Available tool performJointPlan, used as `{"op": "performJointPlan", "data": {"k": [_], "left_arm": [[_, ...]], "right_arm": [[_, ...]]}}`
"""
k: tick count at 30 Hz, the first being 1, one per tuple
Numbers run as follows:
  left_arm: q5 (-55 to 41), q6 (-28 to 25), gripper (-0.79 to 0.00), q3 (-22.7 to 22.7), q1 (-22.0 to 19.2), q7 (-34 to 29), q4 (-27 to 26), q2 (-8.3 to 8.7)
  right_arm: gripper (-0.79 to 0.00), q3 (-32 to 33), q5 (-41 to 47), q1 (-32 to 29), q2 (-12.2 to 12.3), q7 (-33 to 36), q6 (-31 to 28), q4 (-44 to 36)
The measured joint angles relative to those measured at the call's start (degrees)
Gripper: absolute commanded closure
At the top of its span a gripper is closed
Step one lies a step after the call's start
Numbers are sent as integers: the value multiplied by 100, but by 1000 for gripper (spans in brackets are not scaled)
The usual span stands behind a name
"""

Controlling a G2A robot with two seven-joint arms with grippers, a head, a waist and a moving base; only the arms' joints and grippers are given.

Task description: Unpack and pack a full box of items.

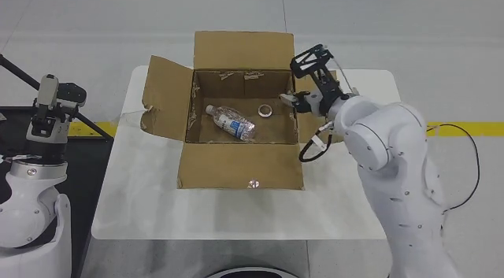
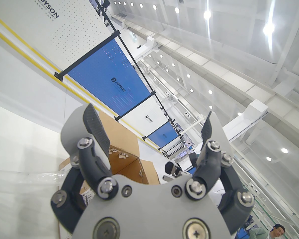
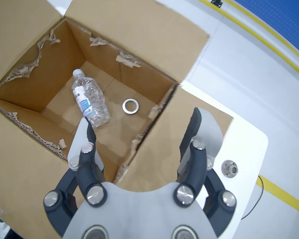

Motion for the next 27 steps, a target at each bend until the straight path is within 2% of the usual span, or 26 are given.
{"op": "performJointPlan", "data": {"k": [6,11,16,18,21,27], "left_arm": [[0,0,-785,0,0,0,0,0],[0,0,-785,0,0,0,0,0],[0,0,-785,0,0,0,0,0],[0,0,-785,0,0,0,0,0],[0,0,-785,0,0,0,0,0],[0,0,-785,0,0,0,0,0]], "right_arm": [[-785,977,-481,53,121,-270,276,452],[-785,1034,-1499,404,162,-394,642,1688],[-785,980,-1941,834,163,-472,844,3032],[-785,1022,-1805,1006,161,-538,859,3500],[-785,1131,-1515,1070,166,-591,806,3684],[-785,1138,-1499,1061,167,-592,794,3657]]}}
